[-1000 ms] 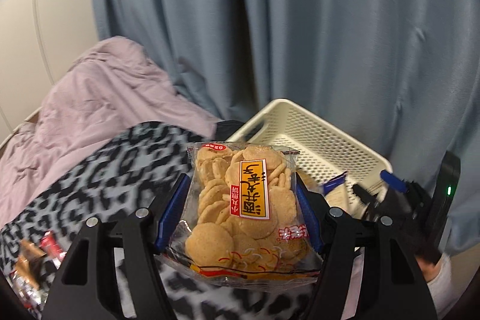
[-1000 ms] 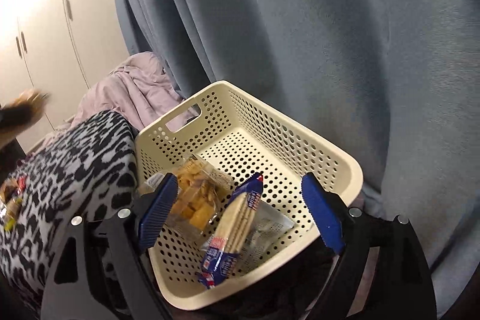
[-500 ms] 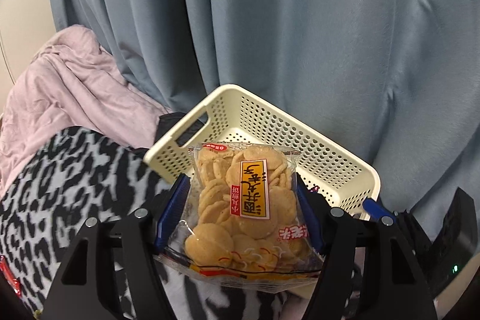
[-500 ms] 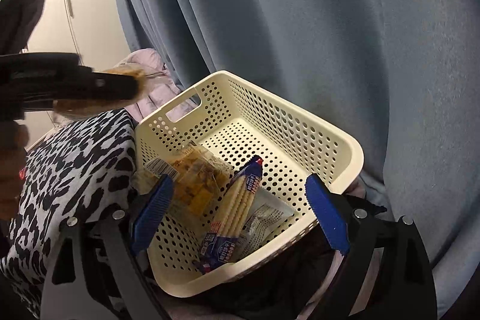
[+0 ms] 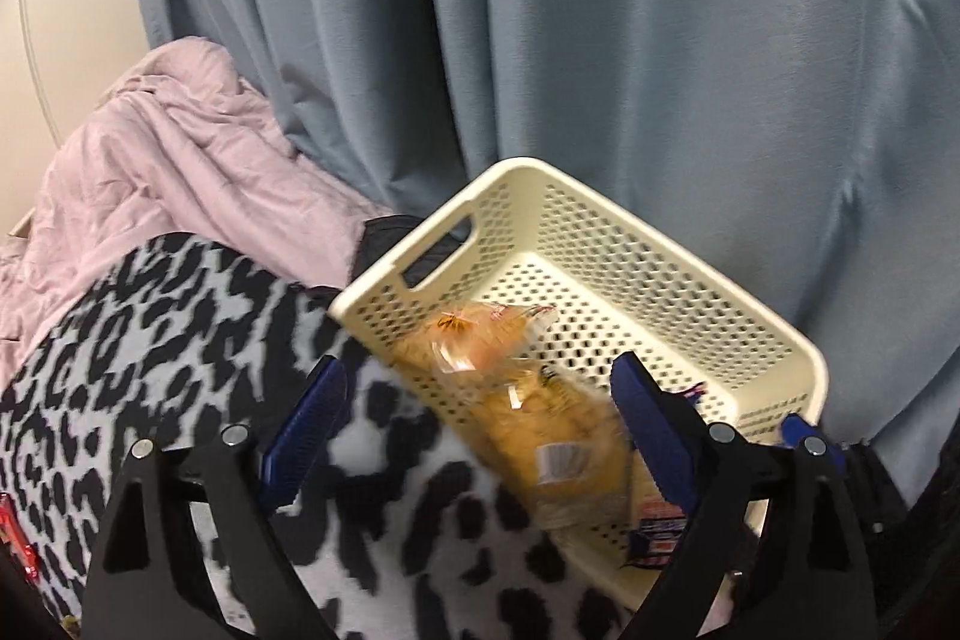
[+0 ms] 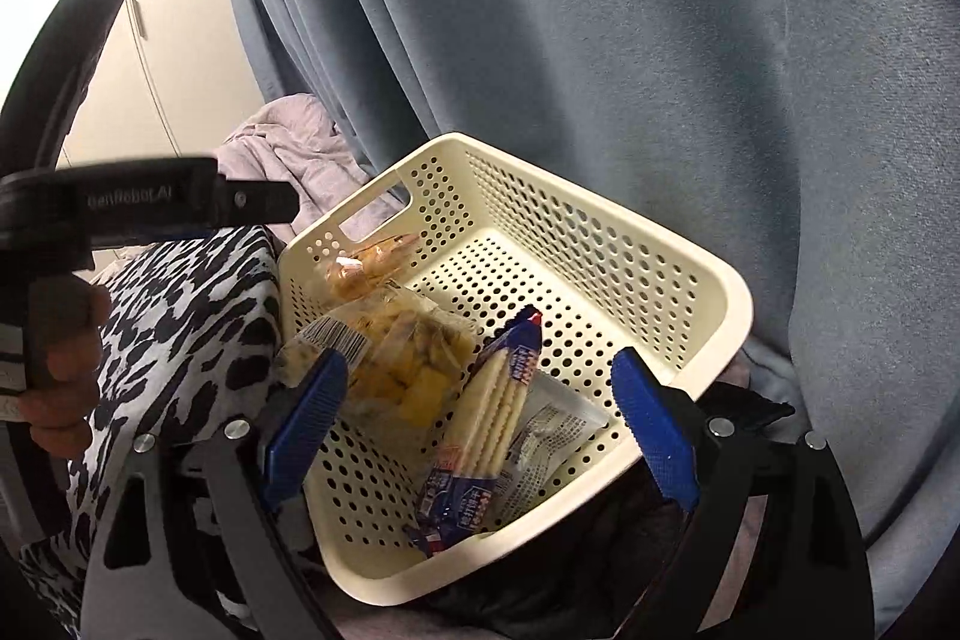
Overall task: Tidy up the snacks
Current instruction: 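Lower the rice cracker bag into the basket and open the left tool, then move both tools back over the small snacks on the blanket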
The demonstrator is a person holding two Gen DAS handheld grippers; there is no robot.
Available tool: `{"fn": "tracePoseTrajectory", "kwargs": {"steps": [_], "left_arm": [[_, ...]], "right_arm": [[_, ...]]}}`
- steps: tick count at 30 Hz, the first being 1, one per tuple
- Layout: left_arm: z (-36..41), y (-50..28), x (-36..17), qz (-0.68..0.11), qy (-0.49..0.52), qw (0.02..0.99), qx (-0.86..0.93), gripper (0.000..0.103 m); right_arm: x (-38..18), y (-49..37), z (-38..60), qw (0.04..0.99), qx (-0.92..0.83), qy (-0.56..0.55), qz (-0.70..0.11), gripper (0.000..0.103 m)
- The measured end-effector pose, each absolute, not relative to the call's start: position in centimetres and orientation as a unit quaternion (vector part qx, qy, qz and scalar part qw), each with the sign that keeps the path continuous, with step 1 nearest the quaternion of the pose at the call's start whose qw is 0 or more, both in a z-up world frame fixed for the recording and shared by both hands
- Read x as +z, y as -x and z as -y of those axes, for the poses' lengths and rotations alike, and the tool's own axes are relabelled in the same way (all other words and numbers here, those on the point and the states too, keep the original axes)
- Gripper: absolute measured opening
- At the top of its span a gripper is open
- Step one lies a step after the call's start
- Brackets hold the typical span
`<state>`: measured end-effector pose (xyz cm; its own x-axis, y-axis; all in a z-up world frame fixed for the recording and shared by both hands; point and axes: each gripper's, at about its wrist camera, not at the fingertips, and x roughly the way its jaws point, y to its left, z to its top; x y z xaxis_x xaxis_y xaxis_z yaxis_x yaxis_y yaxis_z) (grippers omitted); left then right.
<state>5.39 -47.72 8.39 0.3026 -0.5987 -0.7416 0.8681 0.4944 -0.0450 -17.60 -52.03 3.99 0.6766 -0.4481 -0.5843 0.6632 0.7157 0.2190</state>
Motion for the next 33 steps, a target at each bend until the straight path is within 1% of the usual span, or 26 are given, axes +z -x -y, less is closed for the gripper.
{"fn": "tracePoseTrajectory", "kwargs": {"steps": [4,7,18,33], "left_arm": [[47.1,-5.5,8.5,-0.347,-0.199,0.798,-0.451,0.089],[46.6,-5.4,8.7,-0.338,-0.204,0.804,-0.444,0.089],[45.0,-4.8,10.0,-0.304,-0.216,0.822,-0.431,0.089],[41.2,-4.6,10.6,-0.289,-0.219,0.839,-0.405,0.089]], "right_arm": [[4.2,17.2,51.7,0.893,-0.309,-0.206,-0.254,0.092],[4.6,17.1,51.2,0.895,-0.307,-0.204,-0.251,0.095],[5.4,16.8,50.4,0.9,-0.302,-0.2,-0.243,0.095],[7.1,15.1,47.7,0.914,-0.275,-0.181,-0.236,0.096]]}}
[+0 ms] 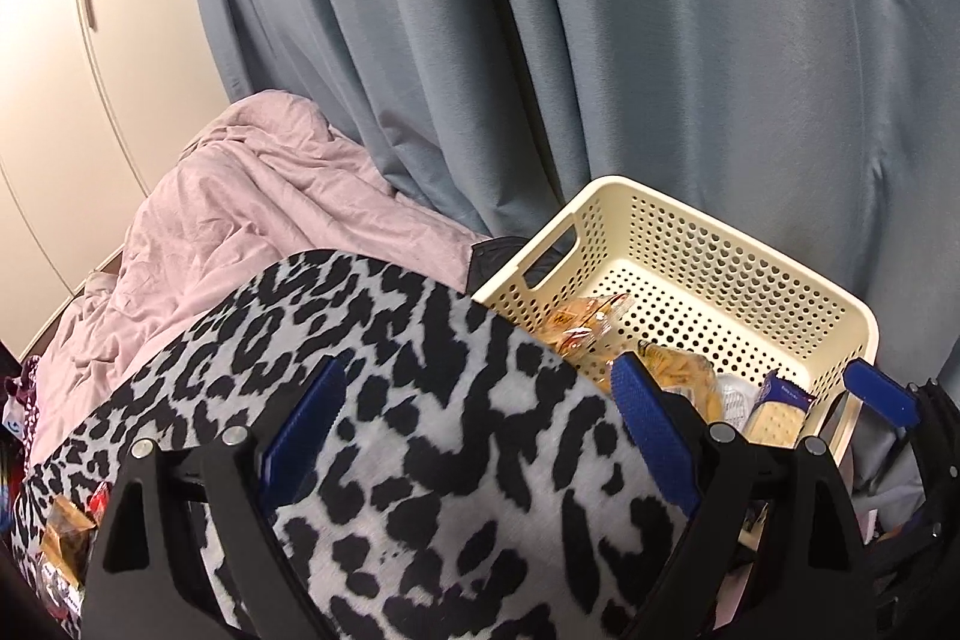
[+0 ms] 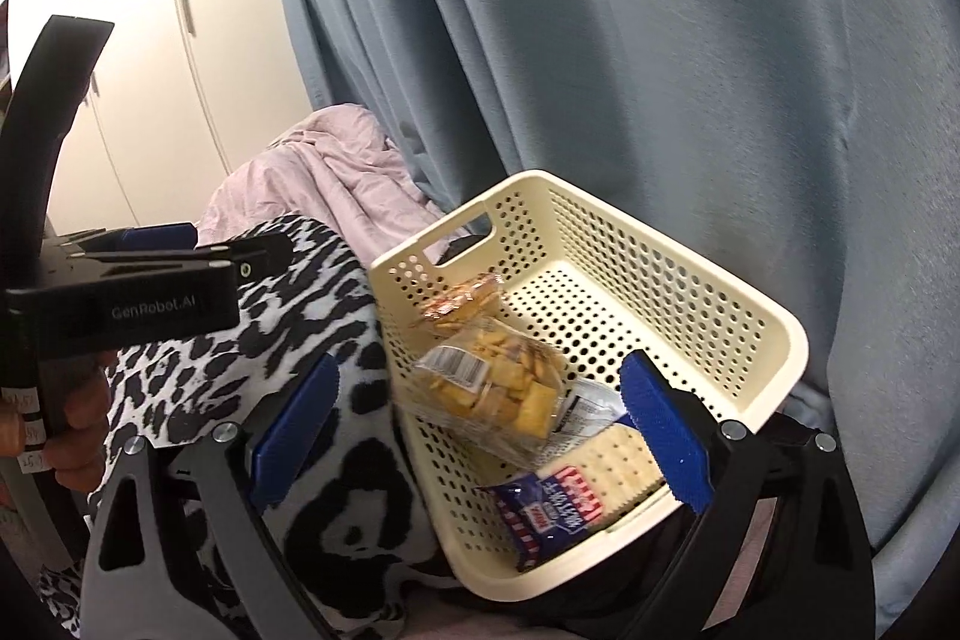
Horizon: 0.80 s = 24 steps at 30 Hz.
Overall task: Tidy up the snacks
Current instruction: 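Move both tools back over the small snacks on the blanket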
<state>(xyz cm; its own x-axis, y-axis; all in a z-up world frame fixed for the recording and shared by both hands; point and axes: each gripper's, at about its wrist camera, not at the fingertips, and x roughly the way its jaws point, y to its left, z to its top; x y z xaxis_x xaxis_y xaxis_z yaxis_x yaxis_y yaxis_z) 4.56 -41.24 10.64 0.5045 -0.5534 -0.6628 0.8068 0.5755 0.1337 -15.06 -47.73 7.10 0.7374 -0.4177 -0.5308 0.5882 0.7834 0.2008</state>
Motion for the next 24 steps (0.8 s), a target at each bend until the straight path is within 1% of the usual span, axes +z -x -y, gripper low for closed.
{"fn": "tracePoseTrajectory", "kwargs": {"steps": [11,24], "left_arm": [[38.0,-4.6,10.5,-0.298,-0.209,0.847,-0.387,0.089],[32.5,-4.5,9.7,-0.307,-0.191,0.868,-0.34,0.09]], "right_arm": [[7.6,13.5,45.4,0.924,-0.25,-0.164,-0.238,0.096],[7.9,11.2,42.3,0.933,-0.216,-0.145,-0.249,0.096]]}}
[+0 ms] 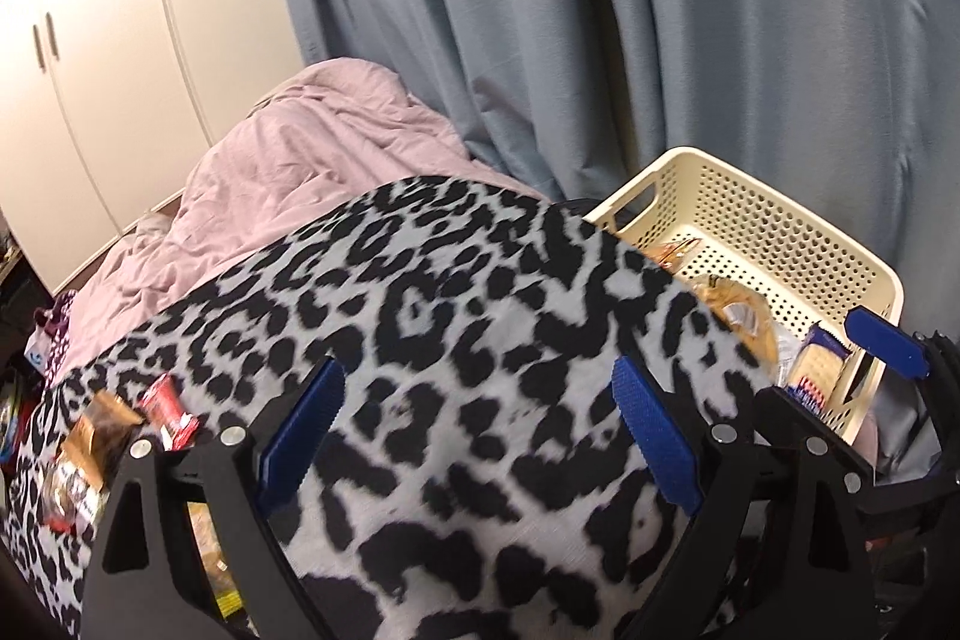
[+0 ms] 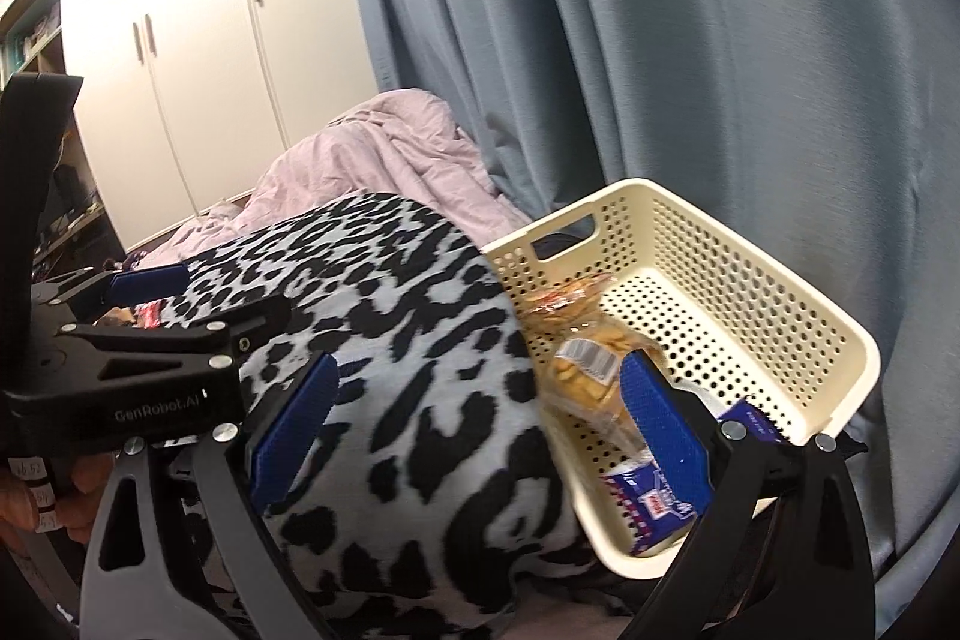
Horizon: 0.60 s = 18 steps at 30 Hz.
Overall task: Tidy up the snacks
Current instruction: 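Move both tools back over the small snacks on the blanket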
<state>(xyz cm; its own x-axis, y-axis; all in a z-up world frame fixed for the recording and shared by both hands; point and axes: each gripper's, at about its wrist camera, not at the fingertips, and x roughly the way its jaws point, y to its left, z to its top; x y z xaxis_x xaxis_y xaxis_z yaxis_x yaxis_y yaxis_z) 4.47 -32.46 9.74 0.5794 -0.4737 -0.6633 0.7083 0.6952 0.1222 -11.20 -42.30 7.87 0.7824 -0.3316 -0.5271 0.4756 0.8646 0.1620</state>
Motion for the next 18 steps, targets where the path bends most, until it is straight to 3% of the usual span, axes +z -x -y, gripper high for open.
{"fn": "tracePoseTrajectory", "kwargs": {"steps": [18], "left_arm": [[22.8,-7.5,7.2,-0.361,-0.125,0.886,-0.263,0.09]], "right_arm": [[6.9,7.5,37.4,0.934,-0.133,-0.152,-0.294,0.096]]}}
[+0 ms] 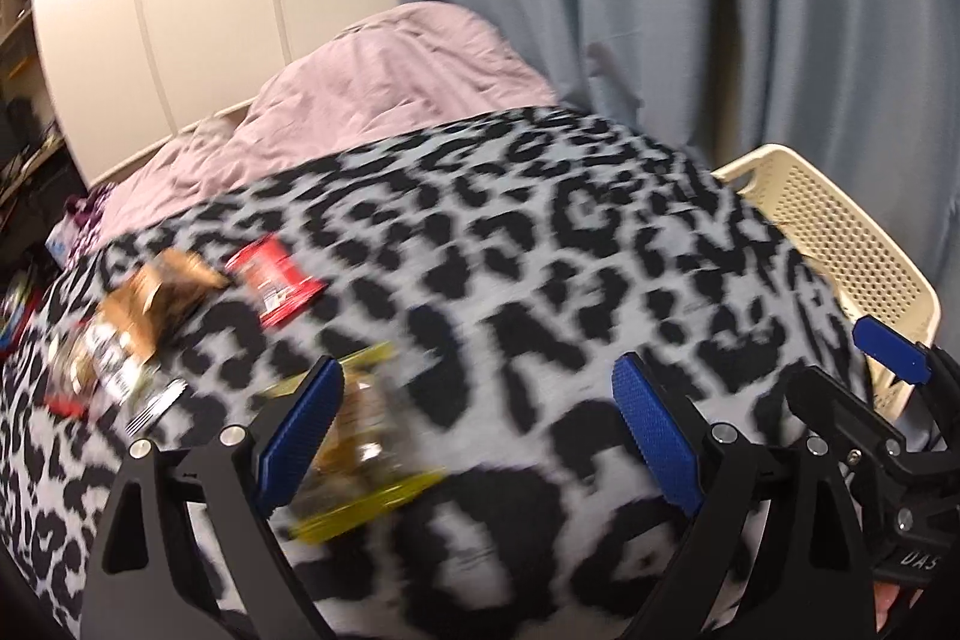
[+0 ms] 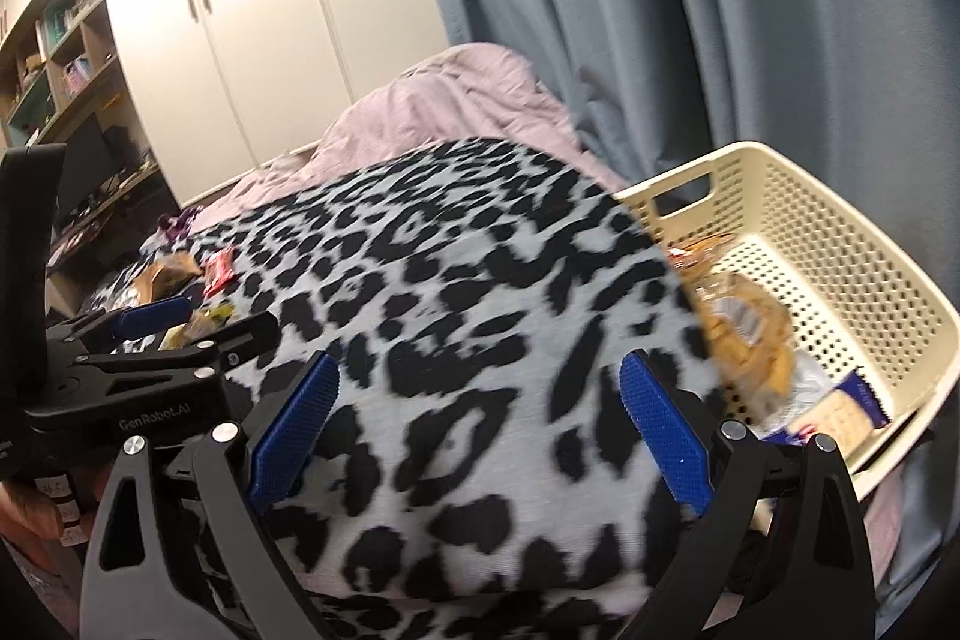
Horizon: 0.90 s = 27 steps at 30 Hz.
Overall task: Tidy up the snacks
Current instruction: 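Move both tools back over the small snacks on the blanket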
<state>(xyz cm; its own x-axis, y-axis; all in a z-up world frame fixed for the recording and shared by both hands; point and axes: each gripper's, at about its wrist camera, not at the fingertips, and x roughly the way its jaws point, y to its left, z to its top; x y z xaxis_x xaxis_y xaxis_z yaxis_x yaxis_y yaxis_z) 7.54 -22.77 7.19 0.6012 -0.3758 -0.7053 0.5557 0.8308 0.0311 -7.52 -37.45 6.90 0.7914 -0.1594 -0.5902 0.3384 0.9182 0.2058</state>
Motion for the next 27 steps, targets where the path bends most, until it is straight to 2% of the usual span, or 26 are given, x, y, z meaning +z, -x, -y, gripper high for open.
{"fn": "tracePoseTrajectory", "kwargs": {"steps": [27], "left_arm": [[6.7,-10.9,8.8,-0.36,-0.028,0.92,-0.151,0.091]], "right_arm": [[5.9,-2.3,24.7,0.923,0.035,-0.095,-0.37,0.096]]}}
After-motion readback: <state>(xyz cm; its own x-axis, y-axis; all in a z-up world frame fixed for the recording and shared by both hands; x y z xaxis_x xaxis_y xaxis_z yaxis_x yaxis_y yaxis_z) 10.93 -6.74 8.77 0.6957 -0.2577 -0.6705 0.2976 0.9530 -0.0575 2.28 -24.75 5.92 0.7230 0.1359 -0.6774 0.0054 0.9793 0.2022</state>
